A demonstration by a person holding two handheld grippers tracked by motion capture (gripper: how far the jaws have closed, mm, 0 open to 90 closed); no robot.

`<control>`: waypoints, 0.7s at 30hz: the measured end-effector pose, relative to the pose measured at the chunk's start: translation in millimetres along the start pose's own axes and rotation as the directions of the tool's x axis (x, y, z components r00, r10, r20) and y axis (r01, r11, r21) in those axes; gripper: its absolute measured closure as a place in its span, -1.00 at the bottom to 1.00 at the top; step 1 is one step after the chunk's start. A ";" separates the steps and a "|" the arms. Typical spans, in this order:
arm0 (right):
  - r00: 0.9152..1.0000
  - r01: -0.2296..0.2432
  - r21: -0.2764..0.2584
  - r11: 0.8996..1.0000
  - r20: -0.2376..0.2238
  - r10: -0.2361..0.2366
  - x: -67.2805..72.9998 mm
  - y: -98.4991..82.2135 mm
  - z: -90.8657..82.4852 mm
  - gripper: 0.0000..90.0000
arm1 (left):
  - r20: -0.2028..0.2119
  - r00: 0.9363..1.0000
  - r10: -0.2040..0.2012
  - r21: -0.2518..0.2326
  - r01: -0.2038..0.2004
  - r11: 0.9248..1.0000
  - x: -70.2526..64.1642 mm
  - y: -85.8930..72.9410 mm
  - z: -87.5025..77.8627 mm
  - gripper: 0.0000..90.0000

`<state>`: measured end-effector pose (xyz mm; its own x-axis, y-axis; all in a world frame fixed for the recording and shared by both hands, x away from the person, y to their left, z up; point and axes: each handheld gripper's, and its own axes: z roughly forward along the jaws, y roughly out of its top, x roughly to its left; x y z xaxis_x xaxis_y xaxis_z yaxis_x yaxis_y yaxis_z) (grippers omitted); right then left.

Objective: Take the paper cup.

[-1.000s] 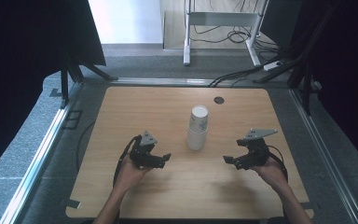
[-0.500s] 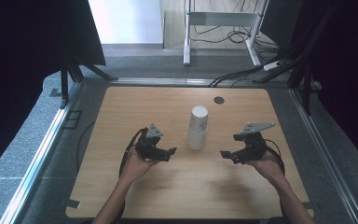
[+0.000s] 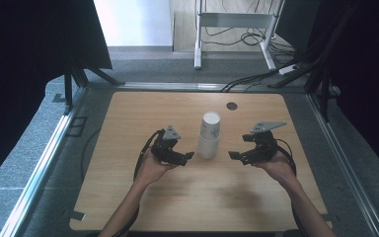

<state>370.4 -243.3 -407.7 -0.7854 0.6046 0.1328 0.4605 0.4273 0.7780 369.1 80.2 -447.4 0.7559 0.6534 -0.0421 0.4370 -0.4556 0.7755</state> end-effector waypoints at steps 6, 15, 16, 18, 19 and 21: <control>1.000 -0.003 -0.003 1.000 -0.012 0.003 -1.8 11.0 4.8 -0.87 | 0.027 1.000 -0.007 -0.004 0.007 1.000 0.8 7.9 10.3 -0.75; 1.000 -0.004 0.001 1.000 -0.029 0.004 -5.6 29.4 14.5 -0.87 | 0.059 0.998 -0.005 -0.006 0.005 1.000 1.8 20.0 26.8 -0.75; 1.000 -0.004 0.001 1.000 -0.029 0.004 -5.6 29.4 14.5 -0.87 | 0.059 0.998 -0.005 -0.006 0.005 1.000 1.8 20.0 26.8 -0.75; 1.000 -0.003 -0.001 1.000 -0.026 0.003 -6.6 32.8 15.7 -0.87 | 0.057 0.998 0.003 -0.004 -0.003 1.000 2.1 21.5 29.5 -0.75; 1.000 -0.002 0.000 1.000 -0.025 0.002 -6.9 34.5 16.5 -0.87 | 0.058 0.998 0.002 -0.004 -0.002 1.000 2.1 22.2 30.8 -0.75; 1.000 0.000 0.004 1.000 -0.023 0.000 -7.8 38.4 18.1 -0.87 | 0.061 0.998 0.001 -0.008 -0.001 1.000 2.0 23.9 33.6 -0.75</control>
<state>401.7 -219.4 -390.0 -0.7945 0.5891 0.1473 0.4623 0.4296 0.7757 397.5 50.2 -450.1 0.7848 0.6147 -0.0796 0.4326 -0.4513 0.7805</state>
